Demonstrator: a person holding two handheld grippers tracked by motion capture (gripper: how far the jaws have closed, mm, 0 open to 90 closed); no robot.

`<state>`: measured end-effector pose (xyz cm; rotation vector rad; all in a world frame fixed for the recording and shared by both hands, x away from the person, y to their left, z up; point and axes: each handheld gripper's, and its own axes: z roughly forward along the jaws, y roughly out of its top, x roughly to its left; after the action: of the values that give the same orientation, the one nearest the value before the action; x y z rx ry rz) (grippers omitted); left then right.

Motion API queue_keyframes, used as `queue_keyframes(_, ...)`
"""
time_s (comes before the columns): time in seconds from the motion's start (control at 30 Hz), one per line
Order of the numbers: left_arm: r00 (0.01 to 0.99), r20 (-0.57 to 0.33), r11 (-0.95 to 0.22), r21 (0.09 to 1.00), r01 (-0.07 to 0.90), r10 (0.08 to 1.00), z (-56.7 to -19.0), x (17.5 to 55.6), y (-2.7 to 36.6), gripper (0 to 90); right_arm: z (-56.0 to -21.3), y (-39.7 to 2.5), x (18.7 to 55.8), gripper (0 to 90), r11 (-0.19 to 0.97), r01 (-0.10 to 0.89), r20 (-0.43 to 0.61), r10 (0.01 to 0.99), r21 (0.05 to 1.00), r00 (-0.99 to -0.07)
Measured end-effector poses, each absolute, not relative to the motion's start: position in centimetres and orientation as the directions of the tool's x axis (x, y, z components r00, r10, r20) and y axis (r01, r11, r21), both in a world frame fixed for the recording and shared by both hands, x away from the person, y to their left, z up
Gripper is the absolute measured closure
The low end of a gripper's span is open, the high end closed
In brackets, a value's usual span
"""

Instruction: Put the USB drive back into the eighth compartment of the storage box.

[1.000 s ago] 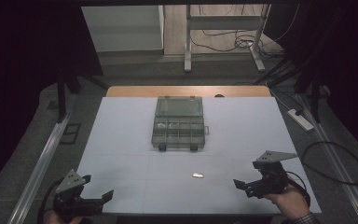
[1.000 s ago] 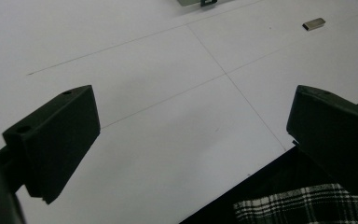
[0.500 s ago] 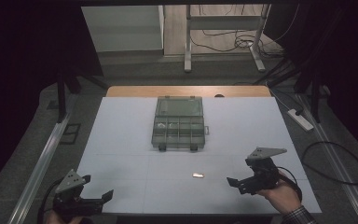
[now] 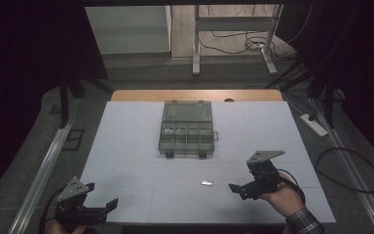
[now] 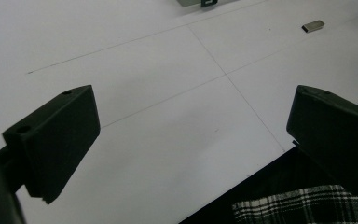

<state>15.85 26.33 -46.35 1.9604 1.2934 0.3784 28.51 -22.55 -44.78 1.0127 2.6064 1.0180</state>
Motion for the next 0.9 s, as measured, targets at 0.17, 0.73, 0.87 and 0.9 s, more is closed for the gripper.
queue_keyframes(0.17, 0.447, -0.151, -0.214, 0.718, 0.663, 0.882, -46.3, 15.9, 26.3, 2.8, -44.9, -21.9, 28.9, 0.0, 0.55, 0.531, 0.084, 0.639, 0.645, -0.765)
queue_keyframes(0.73, 0.448, -0.152, -0.212, 0.718, 0.662, 0.881, -46.4, 15.9, 26.4, 2.8, -45.6, -19.9, 30.1, 0.0, 0.583, 0.526, 0.107, 0.601, 0.619, -0.792)
queue_keyframes(0.87, 0.448, -0.152, -0.212, 0.719, 0.662, 0.881, -46.4, 15.9, 26.4, 2.8, -45.8, -19.0, 30.3, 0.0, 0.601, 0.512, 0.095, 0.587, 0.615, -0.804)
queue_keyframes(0.9, 0.448, -0.152, -0.212, 0.719, 0.662, 0.881, -46.4, 15.9, 26.4, 2.8, -45.8, -19.0, 30.3, 0.0, 0.601, 0.512, 0.095, 0.587, 0.615, -0.804)
